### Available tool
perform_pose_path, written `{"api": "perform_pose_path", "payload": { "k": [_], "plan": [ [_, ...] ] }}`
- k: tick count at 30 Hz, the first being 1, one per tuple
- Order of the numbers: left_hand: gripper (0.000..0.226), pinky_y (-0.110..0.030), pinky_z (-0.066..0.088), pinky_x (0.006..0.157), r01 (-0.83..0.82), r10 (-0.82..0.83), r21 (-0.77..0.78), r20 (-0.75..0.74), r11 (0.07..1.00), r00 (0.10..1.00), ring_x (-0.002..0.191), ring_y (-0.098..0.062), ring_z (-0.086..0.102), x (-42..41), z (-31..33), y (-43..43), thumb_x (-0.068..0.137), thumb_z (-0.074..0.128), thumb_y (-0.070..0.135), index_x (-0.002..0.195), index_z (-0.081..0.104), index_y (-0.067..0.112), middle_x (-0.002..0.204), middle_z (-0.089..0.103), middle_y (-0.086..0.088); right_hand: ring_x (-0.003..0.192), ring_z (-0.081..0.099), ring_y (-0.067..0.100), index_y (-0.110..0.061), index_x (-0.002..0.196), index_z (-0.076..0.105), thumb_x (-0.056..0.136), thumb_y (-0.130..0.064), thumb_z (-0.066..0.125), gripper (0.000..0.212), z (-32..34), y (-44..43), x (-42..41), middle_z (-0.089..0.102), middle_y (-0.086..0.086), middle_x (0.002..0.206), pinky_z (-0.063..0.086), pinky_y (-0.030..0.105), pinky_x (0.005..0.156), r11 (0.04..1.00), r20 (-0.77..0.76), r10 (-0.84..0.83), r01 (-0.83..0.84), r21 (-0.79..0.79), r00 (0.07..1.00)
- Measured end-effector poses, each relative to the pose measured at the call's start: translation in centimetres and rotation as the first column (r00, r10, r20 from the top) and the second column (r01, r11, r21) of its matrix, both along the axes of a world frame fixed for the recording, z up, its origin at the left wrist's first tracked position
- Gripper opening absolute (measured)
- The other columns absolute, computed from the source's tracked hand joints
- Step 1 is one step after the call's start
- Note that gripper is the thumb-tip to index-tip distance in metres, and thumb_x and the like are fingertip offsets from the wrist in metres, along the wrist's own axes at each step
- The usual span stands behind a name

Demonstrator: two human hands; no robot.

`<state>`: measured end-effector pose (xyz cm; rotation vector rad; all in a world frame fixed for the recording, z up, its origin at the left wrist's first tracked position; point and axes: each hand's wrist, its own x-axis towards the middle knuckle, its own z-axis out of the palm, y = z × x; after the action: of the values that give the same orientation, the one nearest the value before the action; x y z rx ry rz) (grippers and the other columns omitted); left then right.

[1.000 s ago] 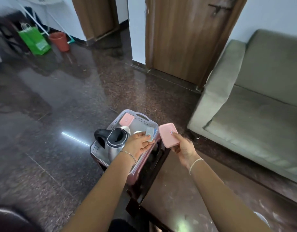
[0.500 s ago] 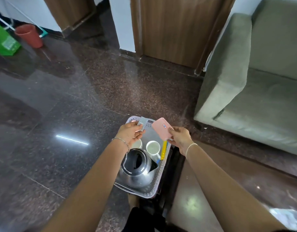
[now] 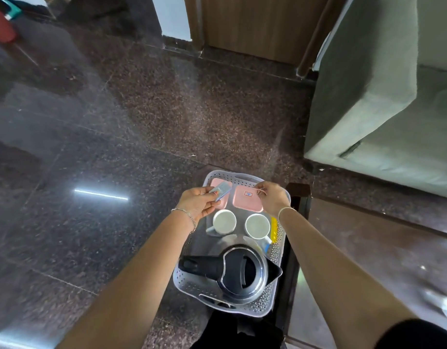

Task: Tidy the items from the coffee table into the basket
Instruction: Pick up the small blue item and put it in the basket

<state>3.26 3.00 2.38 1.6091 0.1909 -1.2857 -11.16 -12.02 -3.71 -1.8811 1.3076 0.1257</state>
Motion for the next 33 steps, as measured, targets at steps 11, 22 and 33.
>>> {"api": "perform_pose_path", "payload": {
  "k": [11, 22, 33],
  "plan": [
    [0.012, -0.013, 0.051, 0.049, 0.071, -0.071, 0.002, -0.042, 0.997, 0.997, 0.054, -0.003, 0.069, 0.6, -2.7, -0.4, 0.091, 0.058, 0.002, 0.097, 0.060, 0.012, 0.064, 0.073, 0.006, 0.103, 0.063, 0.031, -0.008, 0.113, 0.061, 0.087, -0.011, 0.063, 0.027, -3.2, 0.5, 1.2, 0.067, 0.012, 0.113, 0.048, 0.037, 0.092, 0.966, 0.054, -0.257, 0.255, 0.046, 0.965],
    [0.025, -0.017, 0.057, 0.060, 0.082, -0.083, -0.004, -0.042, 0.997, 0.996, 0.063, -0.010, 0.069, 0.2, -3.2, -1.5, 0.090, 0.056, -0.005, 0.112, 0.057, 0.005, 0.088, 0.066, -0.010, 0.079, 0.057, 0.020, -0.008, 0.092, 0.064, 0.082, -0.003, 0.063, 0.010, -3.7, 1.1, 1.4, 0.063, 0.003, 0.084, 0.042, 0.024, 0.073, 0.810, 0.164, -0.587, 0.574, 0.119, 0.793],
    [0.026, -0.020, 0.046, 0.071, 0.270, -0.271, 0.031, 0.012, 0.962, 0.963, 0.065, -0.010, 0.065, -3.5, -2.1, -5.3, 0.091, 0.055, -0.004, 0.112, 0.059, 0.010, 0.096, 0.065, -0.010, 0.084, 0.067, 0.020, -0.002, 0.104, 0.067, 0.093, -0.009, 0.060, 0.015, 1.3, 0.4, -2.2, 0.069, 0.015, 0.101, 0.058, 0.024, 0.074, 0.696, 0.296, -0.642, 0.376, 0.612, 0.707]
  ]
}}
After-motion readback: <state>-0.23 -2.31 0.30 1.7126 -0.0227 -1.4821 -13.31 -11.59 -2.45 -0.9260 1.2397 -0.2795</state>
